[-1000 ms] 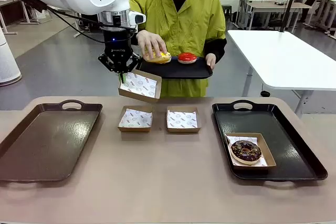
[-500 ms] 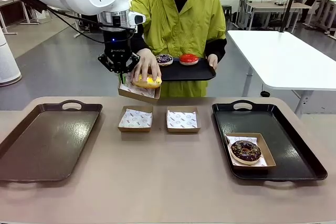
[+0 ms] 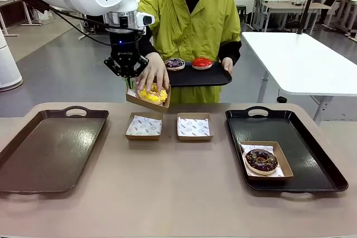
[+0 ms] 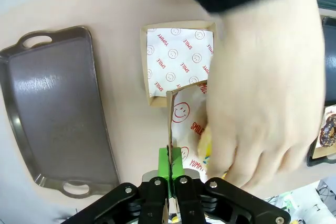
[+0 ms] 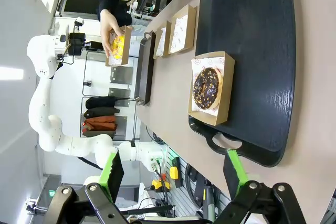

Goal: Individually package the donuts and arrange them on the tray.
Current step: Place the picked Paper togo box on the Handle tray while simultaneously picking up another Paper togo box from the table with the other hand.

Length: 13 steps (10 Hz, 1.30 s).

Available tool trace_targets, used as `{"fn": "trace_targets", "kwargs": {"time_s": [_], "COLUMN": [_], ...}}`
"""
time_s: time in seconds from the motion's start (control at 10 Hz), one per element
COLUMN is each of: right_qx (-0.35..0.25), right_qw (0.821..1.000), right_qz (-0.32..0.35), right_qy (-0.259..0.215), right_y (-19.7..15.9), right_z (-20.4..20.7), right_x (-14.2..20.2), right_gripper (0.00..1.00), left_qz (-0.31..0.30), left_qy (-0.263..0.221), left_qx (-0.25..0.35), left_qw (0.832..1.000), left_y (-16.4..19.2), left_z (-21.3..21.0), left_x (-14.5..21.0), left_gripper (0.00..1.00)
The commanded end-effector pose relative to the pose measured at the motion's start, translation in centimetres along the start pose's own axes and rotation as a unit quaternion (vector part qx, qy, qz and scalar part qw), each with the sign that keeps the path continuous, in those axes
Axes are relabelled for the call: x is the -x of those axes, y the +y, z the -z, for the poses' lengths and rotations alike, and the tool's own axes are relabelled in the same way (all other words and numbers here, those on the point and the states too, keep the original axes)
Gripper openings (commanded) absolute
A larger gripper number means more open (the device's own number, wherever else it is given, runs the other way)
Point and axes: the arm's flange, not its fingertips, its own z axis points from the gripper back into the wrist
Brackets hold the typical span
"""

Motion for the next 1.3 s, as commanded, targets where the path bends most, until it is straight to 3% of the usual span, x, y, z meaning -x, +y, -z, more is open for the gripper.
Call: {"fn": "trace_targets", "kwargs": {"time_s": [0.0,0.8,1.0,1.2], "right_qx": [-0.005,0.001,0.063,0.138], "right_qw": [1.000,1.000,0.998,0.990], "right_qz": [0.003,0.000,-0.014,-0.012], "right_qy": [-0.004,-0.001,0.014,0.038], "right_y": [-0.2,0.0,2.9,6.8], "right_z": [0.0,-0.1,2.4,5.8], "right_x": [0.1,0.0,-2.3,-6.1], "right_gripper": [1.00,1.00,1.00,1.00], "left_qz": [0.000,0.001,0.021,0.048], "left_qy": [-0.001,0.000,0.003,0.007], "left_qx": [-0.001,0.000,0.017,0.042], "left_qw": [1.000,1.000,1.000,0.998], "left_y": [0.2,-0.1,2.9,8.4], "left_z": [-0.2,0.0,-1.1,-2.1], "left_x": [0.5,0.0,0.4,2.7], "left_gripper": [0.00,0.01,0.01,0.01]}}
